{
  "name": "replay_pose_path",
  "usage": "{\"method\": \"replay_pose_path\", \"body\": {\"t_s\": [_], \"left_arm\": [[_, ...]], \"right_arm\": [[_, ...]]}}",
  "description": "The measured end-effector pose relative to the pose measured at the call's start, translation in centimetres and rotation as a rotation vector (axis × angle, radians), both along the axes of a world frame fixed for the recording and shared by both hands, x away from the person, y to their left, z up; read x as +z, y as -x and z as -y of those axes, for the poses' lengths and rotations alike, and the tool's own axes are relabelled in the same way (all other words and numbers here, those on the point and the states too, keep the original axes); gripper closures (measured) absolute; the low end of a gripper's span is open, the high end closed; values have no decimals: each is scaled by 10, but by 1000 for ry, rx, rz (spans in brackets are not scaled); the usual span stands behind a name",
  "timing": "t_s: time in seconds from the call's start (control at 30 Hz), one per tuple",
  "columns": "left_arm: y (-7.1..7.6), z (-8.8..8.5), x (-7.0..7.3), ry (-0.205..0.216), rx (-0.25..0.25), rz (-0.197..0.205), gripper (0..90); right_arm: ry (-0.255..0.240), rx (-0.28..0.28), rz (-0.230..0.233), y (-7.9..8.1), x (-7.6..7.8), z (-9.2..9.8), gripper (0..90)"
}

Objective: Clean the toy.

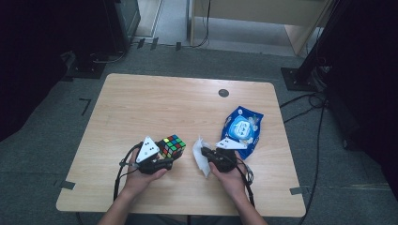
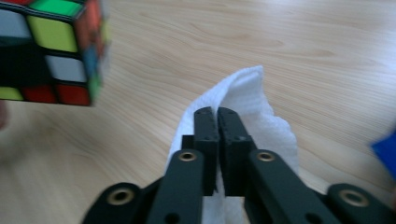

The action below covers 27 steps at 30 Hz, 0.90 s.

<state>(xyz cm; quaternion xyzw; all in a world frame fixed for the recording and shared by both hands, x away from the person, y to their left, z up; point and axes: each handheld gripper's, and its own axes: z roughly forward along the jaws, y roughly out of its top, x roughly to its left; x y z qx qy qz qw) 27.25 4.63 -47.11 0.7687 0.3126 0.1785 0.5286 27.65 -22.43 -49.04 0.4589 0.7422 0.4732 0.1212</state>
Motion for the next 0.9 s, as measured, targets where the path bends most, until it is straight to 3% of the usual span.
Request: {"method": "replay_pose_path", "body": {"t_s": [0.07,0.13,0.23,0.3,0.33,0.47,0.53,0.6,0.63,0.8,0.9], "left_arm": [[0,-1,0,-2,2,1,340],[0,-2,1,0,6,-1,340],[-2,-5,1,9,17,-5,341],[-3,-7,1,15,21,-15,340],[-4,-7,1,16,24,-15,340],[-3,-8,2,19,22,-14,340],[-3,-8,1,16,17,-13,340],[-2,-8,0,16,20,-14,341],[-2,-9,0,16,21,-14,340],[-3,-8,-1,14,21,-21,340],[-2,-6,-1,13,19,-19,340]], "right_arm": [[-6,23,3,0,0,-4,723],[3,18,37,-1,1,-3,602],[-45,74,102,-7,6,6,473],[-12,132,128,-17,11,5,360],[16,175,110,-25,12,1,307],[102,230,118,-40,7,-14,271],[146,265,90,-46,-1,-21,263],[233,296,42,-48,-11,-26,272],[249,311,32,-48,-13,-26,277],[264,314,-30,-47,-23,-15,277],[254,319,-35,-45,-25,-9,285]]}}
